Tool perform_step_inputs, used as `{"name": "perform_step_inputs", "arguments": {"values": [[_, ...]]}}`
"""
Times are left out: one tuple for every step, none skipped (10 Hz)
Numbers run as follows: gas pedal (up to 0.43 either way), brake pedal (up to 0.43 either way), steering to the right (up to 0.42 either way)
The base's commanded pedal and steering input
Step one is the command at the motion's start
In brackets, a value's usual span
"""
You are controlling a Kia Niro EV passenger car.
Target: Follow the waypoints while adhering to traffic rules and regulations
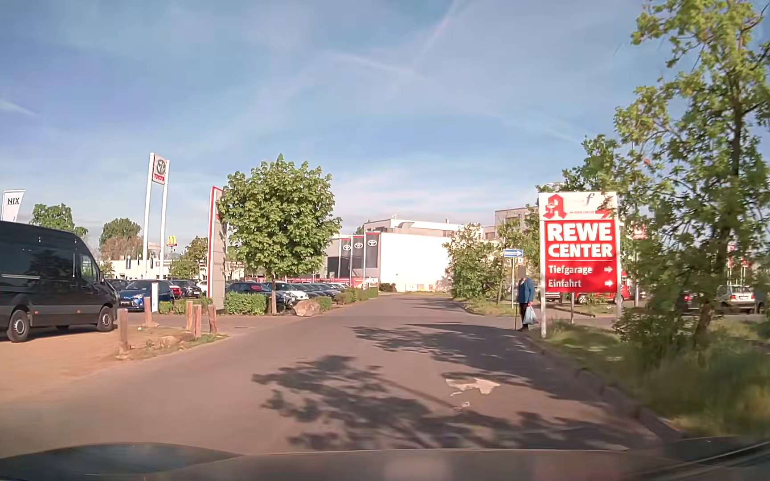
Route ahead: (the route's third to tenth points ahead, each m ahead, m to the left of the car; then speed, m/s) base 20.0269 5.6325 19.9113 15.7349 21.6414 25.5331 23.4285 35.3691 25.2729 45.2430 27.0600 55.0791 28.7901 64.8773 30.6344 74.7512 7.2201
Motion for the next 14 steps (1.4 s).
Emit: {"name": "perform_step_inputs", "arguments": {"values": [[0.000,0.134,0.008],[0.000,0.159,0.008],[0.000,0.171,0.008],[0.000,0.177,0.008],[0.000,0.189,0.006],[0.000,0.207,0.004],[0.000,0.213,0.003],[0.000,0.226,0.003],[0.000,0.238,0.003],[0.000,0.244,0.003],[0.000,0.250,0.002],[0.000,0.250,0.002],[0.000,0.250,0.000],[0.000,0.250,-0.001]]}}
